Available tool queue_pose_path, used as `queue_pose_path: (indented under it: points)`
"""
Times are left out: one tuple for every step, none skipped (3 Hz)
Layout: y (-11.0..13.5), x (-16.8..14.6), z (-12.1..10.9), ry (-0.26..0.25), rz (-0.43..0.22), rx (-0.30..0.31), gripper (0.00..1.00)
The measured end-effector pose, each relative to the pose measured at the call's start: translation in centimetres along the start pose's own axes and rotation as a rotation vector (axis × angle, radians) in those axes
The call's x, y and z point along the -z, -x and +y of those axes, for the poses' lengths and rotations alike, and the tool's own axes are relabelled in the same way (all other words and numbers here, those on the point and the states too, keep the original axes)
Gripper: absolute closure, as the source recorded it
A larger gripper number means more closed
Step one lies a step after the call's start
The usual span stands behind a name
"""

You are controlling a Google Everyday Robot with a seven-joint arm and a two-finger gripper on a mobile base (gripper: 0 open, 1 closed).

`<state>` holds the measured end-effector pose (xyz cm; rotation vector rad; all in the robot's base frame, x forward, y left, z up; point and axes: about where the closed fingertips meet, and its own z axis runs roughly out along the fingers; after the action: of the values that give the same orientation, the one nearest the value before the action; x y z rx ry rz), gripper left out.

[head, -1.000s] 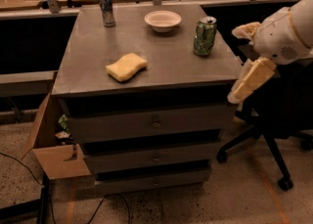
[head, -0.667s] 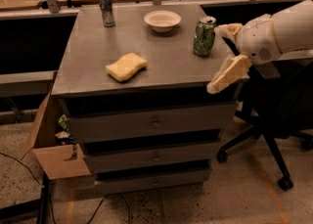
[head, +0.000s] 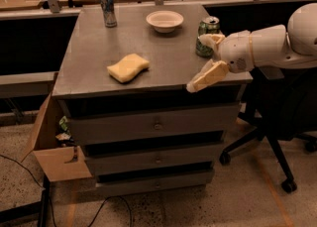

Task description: Move sponge near paper bowl

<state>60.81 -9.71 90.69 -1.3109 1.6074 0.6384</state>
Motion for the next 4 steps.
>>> queue_pose_path:
  points:
    - [0.8, -2.6, -0.2, 0.004, -0.036, -0.01, 0.0]
    - [1.7, -7.1, -0.5, 0.007, -0.066, -0.05, 0.05]
    - [1.7, -9.7, -0.5, 0.011, -0.059, -0.071, 0.27]
    - [1.5, -12.1, -1.0, 0.024, -0.051, -0.081, 0.5]
